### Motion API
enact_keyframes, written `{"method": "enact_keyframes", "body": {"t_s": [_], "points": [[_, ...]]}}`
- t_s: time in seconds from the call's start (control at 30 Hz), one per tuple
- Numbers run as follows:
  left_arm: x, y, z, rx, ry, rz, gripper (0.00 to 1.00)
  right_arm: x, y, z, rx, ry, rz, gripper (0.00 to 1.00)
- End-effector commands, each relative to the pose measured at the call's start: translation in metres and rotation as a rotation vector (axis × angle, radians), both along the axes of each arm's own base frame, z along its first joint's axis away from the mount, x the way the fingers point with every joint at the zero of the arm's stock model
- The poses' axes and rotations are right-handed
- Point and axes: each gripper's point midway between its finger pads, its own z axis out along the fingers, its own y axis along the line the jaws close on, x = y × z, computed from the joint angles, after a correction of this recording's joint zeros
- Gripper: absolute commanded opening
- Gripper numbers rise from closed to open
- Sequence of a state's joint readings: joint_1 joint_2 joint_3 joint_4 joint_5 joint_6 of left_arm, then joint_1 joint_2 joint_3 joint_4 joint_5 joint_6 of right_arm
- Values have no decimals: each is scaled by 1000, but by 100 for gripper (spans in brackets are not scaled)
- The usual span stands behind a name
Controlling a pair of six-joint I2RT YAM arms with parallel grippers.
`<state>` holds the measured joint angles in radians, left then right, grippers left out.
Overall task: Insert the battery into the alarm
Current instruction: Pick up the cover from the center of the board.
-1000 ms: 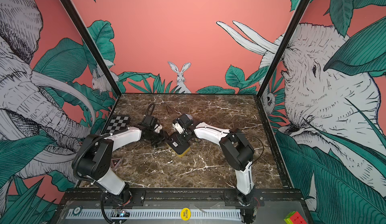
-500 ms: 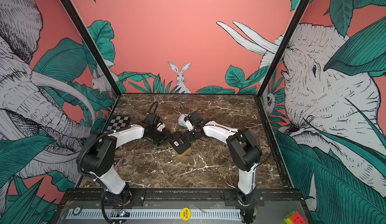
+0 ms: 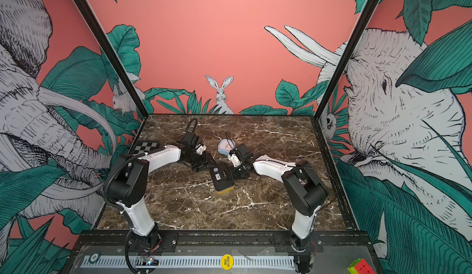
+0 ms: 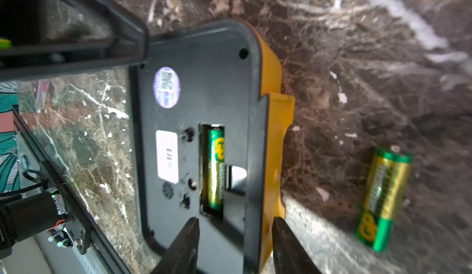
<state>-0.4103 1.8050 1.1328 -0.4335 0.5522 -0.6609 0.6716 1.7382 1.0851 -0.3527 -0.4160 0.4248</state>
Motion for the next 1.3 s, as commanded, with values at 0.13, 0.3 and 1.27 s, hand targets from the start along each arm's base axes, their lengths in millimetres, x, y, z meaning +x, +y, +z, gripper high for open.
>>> {"method": "enact_keyframes", "body": {"t_s": [0.13,0.3,1.27], "points": [[-8,6,26,19,-58,-34,57,38,-50,34,-200,-166,16,44],[-19,11,34,28,-81,-21,57,58,-81,16,-347,-117,80,40],[-13,-15,5,90,42,-89,61,97,-89,-39,-391,-63,70,27]]}}
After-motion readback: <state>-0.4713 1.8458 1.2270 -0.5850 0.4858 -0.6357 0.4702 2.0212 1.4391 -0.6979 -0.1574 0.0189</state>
